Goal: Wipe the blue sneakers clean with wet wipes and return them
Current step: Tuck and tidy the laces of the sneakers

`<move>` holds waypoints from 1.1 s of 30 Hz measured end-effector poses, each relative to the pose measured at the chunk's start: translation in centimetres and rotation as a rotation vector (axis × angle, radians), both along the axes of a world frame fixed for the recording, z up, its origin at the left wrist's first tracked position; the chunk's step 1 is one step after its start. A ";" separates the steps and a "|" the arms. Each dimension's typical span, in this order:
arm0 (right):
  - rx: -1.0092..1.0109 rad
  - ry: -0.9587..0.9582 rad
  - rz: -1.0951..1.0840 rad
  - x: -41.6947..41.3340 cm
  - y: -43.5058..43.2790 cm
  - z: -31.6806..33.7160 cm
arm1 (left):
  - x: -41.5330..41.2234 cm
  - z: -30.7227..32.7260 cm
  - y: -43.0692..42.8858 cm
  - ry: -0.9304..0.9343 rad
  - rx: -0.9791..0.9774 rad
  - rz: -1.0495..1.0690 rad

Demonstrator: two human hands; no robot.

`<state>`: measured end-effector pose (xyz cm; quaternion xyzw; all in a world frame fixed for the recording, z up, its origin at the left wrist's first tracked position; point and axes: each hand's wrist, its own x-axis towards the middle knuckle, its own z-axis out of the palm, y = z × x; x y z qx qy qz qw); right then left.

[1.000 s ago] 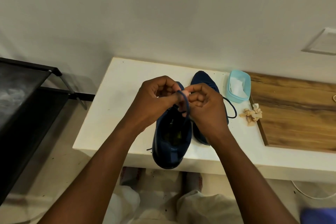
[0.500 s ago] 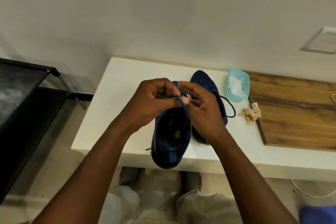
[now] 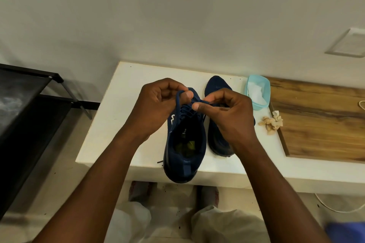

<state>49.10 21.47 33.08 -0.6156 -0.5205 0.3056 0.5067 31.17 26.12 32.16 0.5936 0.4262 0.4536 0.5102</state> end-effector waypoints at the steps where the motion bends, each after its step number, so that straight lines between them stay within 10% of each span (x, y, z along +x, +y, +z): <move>1: 0.000 -0.005 0.006 0.2 -0.1 0.4 | 0.0 0.0 0.0 0.003 -0.005 0.003; 8: -0.040 0.158 -0.055 2.5 -0.5 1.9 | -0.8 0.2 0.3 -0.082 -0.201 0.144; 15: -0.101 -0.311 -0.332 6.3 -0.4 -0.9 | -5.4 -2.1 1.5 -0.090 -0.571 0.268; 19: -0.153 -0.715 -0.311 5.7 -0.9 -1.3 | -8.0 -3.8 2.0 0.344 -0.441 0.390; 23: 0.066 -0.679 -0.072 2.1 -0.2 -0.8 | -7.1 -3.2 1.5 0.773 -0.133 0.385; 29: -0.331 -0.897 0.226 0.0 -0.1 -1.5 | -1.2 -2.4 -0.4 0.552 0.061 -0.155; 33: -0.368 -0.853 0.199 0.8 0.1 -2.0 | -0.7 -3.1 -0.5 0.530 0.068 -0.137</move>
